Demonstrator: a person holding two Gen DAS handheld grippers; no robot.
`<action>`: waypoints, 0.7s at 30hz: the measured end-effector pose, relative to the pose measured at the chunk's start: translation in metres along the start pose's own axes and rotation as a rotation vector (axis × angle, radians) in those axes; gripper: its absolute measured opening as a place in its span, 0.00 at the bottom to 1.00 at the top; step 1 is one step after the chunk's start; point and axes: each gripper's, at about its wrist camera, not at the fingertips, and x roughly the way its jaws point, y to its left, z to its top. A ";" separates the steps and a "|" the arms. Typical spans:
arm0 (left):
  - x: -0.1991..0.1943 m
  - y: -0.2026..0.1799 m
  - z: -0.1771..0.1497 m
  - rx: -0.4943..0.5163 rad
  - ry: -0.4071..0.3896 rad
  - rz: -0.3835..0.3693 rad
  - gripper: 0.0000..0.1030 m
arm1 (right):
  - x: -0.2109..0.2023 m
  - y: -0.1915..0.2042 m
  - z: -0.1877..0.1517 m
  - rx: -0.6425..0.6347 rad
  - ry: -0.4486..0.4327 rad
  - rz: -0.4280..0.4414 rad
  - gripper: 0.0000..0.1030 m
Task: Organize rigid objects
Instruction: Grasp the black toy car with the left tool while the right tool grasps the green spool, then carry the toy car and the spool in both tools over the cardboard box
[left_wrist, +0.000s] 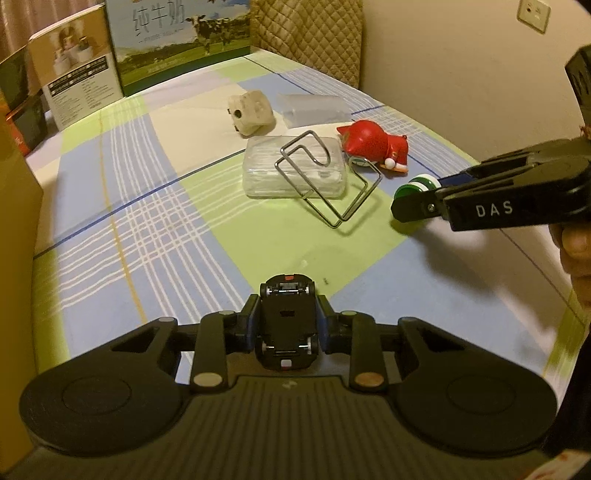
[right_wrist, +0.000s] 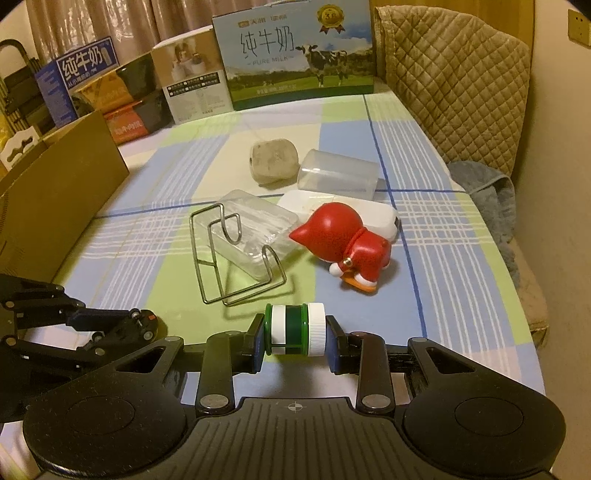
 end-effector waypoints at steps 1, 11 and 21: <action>-0.002 0.000 0.000 -0.007 -0.004 -0.003 0.25 | 0.000 0.001 0.000 -0.001 -0.003 0.001 0.28; -0.020 -0.003 0.002 -0.034 -0.041 -0.006 0.25 | -0.016 0.011 0.001 0.014 -0.049 0.010 0.28; -0.051 -0.017 0.005 -0.058 -0.095 0.021 0.25 | -0.051 0.023 -0.007 0.094 -0.107 0.022 0.28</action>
